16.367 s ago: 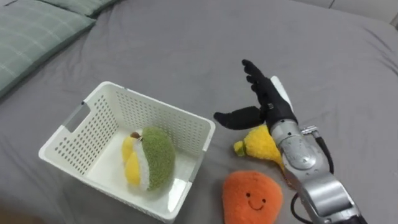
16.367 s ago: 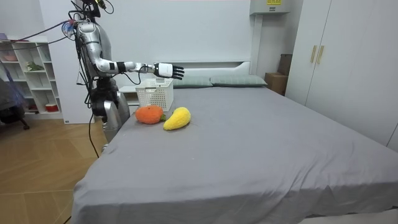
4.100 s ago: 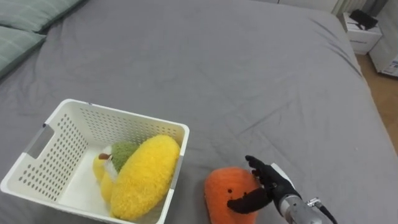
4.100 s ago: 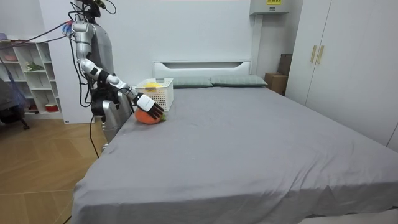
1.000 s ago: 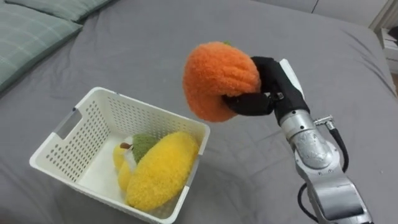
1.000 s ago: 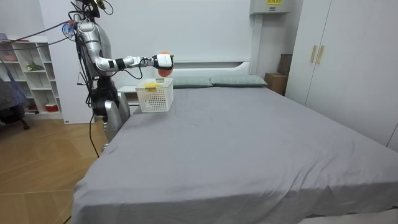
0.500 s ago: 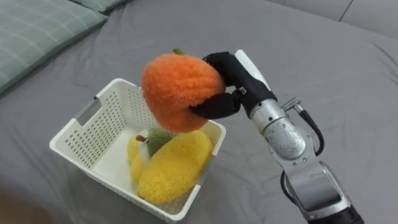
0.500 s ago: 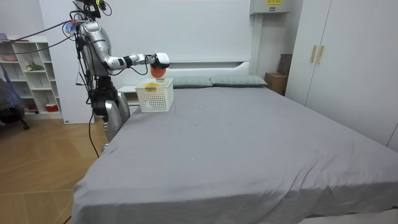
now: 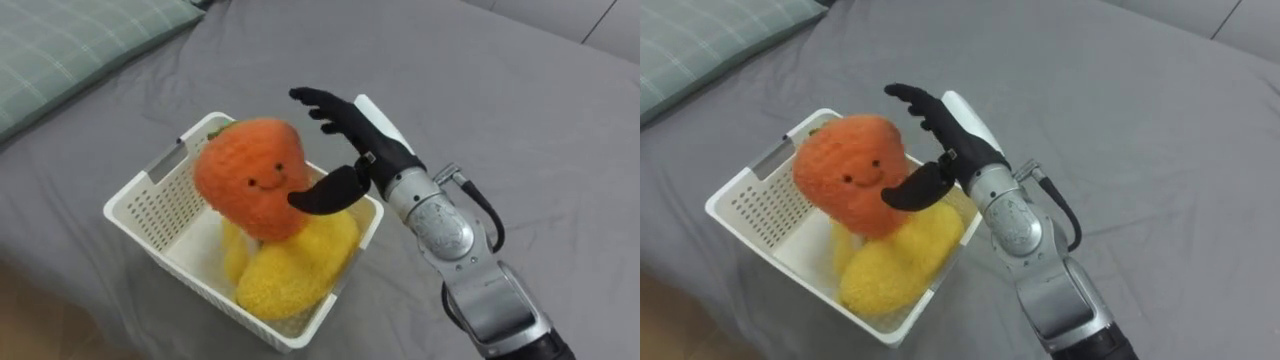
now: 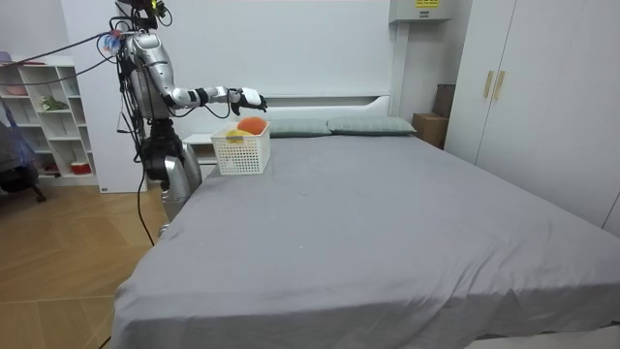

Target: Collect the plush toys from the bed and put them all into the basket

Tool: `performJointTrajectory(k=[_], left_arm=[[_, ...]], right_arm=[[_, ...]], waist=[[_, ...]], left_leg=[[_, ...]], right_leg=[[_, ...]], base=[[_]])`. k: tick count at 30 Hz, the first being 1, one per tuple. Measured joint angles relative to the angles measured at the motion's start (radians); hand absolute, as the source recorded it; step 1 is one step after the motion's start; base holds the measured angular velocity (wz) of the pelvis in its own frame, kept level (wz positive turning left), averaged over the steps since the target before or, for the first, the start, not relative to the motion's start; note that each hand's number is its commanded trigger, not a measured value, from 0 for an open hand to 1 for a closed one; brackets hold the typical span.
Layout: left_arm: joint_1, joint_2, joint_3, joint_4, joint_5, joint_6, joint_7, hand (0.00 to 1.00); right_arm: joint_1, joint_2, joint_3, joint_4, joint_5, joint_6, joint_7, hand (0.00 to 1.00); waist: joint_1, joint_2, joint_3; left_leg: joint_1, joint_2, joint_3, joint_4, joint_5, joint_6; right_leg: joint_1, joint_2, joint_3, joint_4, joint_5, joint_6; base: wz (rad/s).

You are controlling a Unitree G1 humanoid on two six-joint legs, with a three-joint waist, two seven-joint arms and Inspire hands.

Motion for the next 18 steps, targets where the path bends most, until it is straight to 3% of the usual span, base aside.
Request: performJointTrajectory(k=[11, 18], left_arm=[[-0.007, 0.003, 0.000, 0.000, 0.001, 0.000, 0.018, 0.00], [-0.008, 0.006, 0.001, -0.001, 0.001, 0.000, 0.023, 0.00]], right_arm=[[0.000, -0.002, 0.004, 0.040, 0.000, 0.001, -0.003, 0.00], [0.000, -0.004, 0.003, 0.065, -0.006, 0.000, -0.010, 0.00]], waist=[[-0.001, 0.000, 0.0001], [-0.007, -0.006, -0.0038]], left_leg=[[0.000, 0.000, 0.000, -0.001, 0.001, 0.000], [0.000, -0.001, 0.001, -0.001, 0.002, 0.000]], right_leg=[[-0.001, 0.000, 0.000, 0.000, 0.000, 0.000], [-0.001, 0.000, 0.006, 0.000, 0.000, 0.000]], base=[[0.00], [0.00]])
